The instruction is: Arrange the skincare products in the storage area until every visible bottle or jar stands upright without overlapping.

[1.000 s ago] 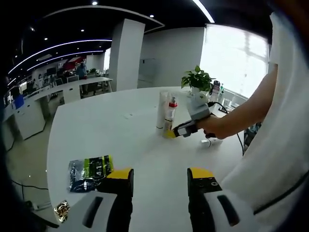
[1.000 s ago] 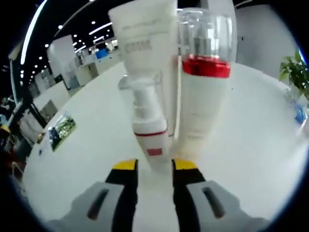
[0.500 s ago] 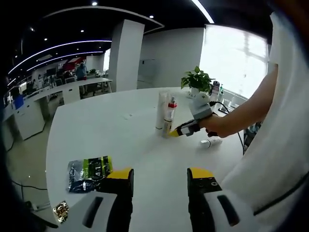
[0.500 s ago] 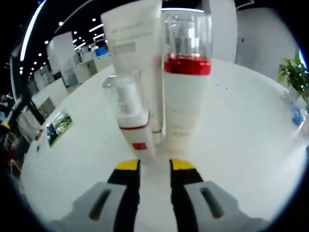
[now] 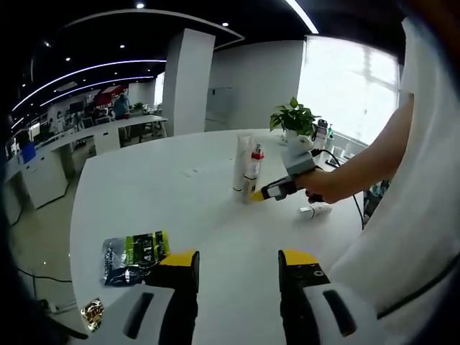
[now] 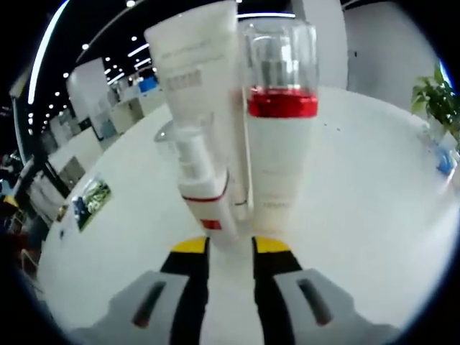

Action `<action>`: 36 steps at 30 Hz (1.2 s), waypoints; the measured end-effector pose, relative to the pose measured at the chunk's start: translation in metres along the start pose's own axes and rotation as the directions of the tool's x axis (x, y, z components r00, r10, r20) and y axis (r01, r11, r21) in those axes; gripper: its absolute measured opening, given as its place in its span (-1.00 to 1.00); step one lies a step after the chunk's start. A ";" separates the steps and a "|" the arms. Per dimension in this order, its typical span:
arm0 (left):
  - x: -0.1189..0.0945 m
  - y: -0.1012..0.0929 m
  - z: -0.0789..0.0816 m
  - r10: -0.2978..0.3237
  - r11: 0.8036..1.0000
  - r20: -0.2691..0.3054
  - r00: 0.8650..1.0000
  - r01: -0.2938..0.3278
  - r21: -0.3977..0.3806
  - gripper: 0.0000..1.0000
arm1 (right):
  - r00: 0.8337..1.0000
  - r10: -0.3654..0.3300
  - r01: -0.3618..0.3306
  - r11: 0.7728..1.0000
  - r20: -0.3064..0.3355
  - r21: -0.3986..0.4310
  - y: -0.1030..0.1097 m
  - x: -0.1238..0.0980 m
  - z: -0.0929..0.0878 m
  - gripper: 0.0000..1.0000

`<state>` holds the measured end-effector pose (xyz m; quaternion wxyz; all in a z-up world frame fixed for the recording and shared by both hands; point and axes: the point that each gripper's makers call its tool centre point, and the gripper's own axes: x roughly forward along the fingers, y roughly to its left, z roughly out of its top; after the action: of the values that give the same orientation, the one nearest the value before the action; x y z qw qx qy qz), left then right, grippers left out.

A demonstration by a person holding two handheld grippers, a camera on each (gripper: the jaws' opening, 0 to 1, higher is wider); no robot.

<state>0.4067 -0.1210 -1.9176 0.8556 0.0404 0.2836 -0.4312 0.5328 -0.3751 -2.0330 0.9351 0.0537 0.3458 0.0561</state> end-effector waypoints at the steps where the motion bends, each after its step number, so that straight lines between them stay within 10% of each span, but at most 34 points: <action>1: 0.000 0.000 0.000 0.000 1.000 0.001 1.000 0.000 0.000 -0.10 | 1.000 0.001 -0.001 1.000 0.000 0.000 0.000 0.000 0.000 -0.58; 19: 0.001 -0.004 0.003 -0.007 1.000 0.009 1.000 0.007 0.009 -0.10 | 0.999 0.034 -0.034 0.999 0.001 -0.014 0.001 -0.010 -0.003 -0.51; 26: 0.003 -0.014 0.006 -0.027 1.000 0.020 0.999 0.027 0.014 -0.09 | 0.981 0.185 -0.180 0.979 0.051 -0.094 0.022 -0.039 0.006 -0.41; 36: 0.004 -0.032 0.004 -0.066 0.998 0.012 0.998 0.066 0.012 -0.08 | 0.979 0.200 -0.193 0.971 0.034 -0.143 0.009 -0.071 -0.009 -0.33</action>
<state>0.3862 -0.1454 -1.9110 0.8424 0.0333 0.2769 -0.4611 0.4730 -0.3758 -1.9926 0.9345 0.0238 0.3113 0.1712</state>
